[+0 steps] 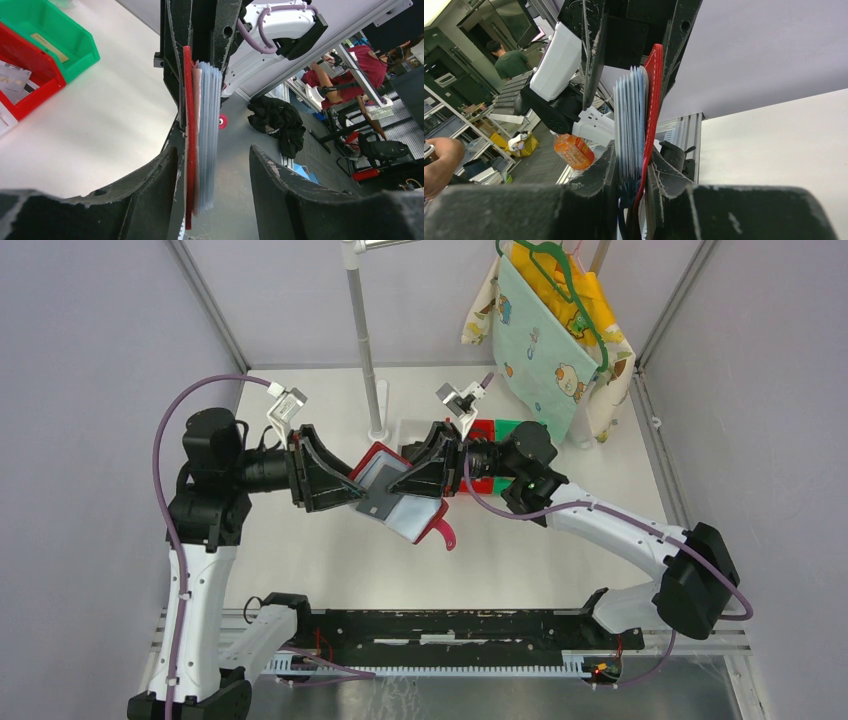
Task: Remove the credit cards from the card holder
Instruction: Remove the credit card from the card holder.
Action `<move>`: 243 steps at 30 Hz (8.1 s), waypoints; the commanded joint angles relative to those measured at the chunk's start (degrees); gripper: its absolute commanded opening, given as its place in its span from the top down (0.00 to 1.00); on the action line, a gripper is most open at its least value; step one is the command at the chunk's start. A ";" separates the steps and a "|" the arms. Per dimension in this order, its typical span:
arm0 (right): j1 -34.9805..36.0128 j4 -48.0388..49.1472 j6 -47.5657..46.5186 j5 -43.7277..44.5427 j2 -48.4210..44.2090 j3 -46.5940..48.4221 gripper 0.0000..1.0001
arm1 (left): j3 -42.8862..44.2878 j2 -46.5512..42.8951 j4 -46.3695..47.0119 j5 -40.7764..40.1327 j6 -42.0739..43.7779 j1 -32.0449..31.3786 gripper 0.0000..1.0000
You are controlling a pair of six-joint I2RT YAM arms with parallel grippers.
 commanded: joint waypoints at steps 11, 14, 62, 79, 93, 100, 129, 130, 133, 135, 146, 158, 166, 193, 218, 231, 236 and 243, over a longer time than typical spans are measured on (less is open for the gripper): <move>1.22 5.97 2.38 -3.23 1.32 5.90 0.92 | -0.27 2.32 -6.11 0.90 8.92 -0.08 0.74; 1.06 4.77 2.64 -3.63 0.82 4.51 0.62 | 1.44 3.37 -6.13 -0.51 8.92 -0.14 0.93; 0.26 16.21 10.83 21.92 -6.63 -13.92 0.79 | -4.00 -2.21 14.41 -11.53 -9.28 -0.17 0.82; 2.10 12.42 9.01 21.58 -5.53 -11.83 0.93 | -3.99 -2.61 9.72 -14.68 -3.52 -0.19 0.70; 2.62 13.94 10.00 20.80 -5.33 -11.27 1.00 | -4.10 -2.64 9.08 -11.46 -3.38 -0.17 0.45; 0.88 16.22 12.37 19.66 -5.41 -13.21 1.00 | -1.96 -1.84 6.43 -4.98 -1.87 -0.09 0.48; -0.25 17.51 13.46 16.81 -5.46 -13.23 1.00 | 1.37 -0.55 2.00 -3.67 2.24 -0.06 0.63; -0.18 17.66 13.56 16.85 -5.44 -13.35 1.00 | 1.34 -0.74 1.95 -3.26 2.28 -0.12 0.62; -0.20 17.80 13.69 16.74 -5.35 -13.27 1.00 | 0.91 -0.86 2.00 -2.32 2.12 -0.09 0.60; -0.23 17.80 13.60 16.54 -5.31 -13.10 1.00 | 0.63 -0.79 1.95 -1.91 2.17 -0.14 0.59; -0.13 18.79 14.23 15.89 -4.92 -13.01 1.00 | 0.44 -1.16 1.51 -6.21 3.98 -0.18 0.62; -0.16 19.21 14.44 15.35 -4.41 -12.76 1.00 | 0.60 -1.13 1.60 -2.59 3.34 -0.18 0.61; -0.10 19.20 14.47 14.78 -4.23 -12.73 1.00 | 0.49 -0.63 1.62 -0.62 2.68 -0.17 0.59; -0.27 18.77 14.02 13.99 -5.00 -14.24 1.00 | 1.56 -0.52 -2.26 -1.68 7.73 -0.07 0.63; -0.92 17.61 13.90 13.03 -5.13 -13.69 1.00 | 2.90 -0.03 -4.07 -0.14 9.84 -0.13 0.59; -1.43 18.60 14.64 12.42 -5.55 -13.39 1.00 | 1.04 -0.75 -2.54 -11.27 9.92 -0.06 0.57; -1.32 19.55 15.19 11.62 -5.54 -13.08 1.00 | 0.31 -1.50 -0.03 -8.96 7.84 -0.07 0.57; -1.48 20.01 15.19 11.75 -5.94 -14.22 1.00 | 0.74 -1.14 -0.02 -2.87 7.31 -0.07 0.62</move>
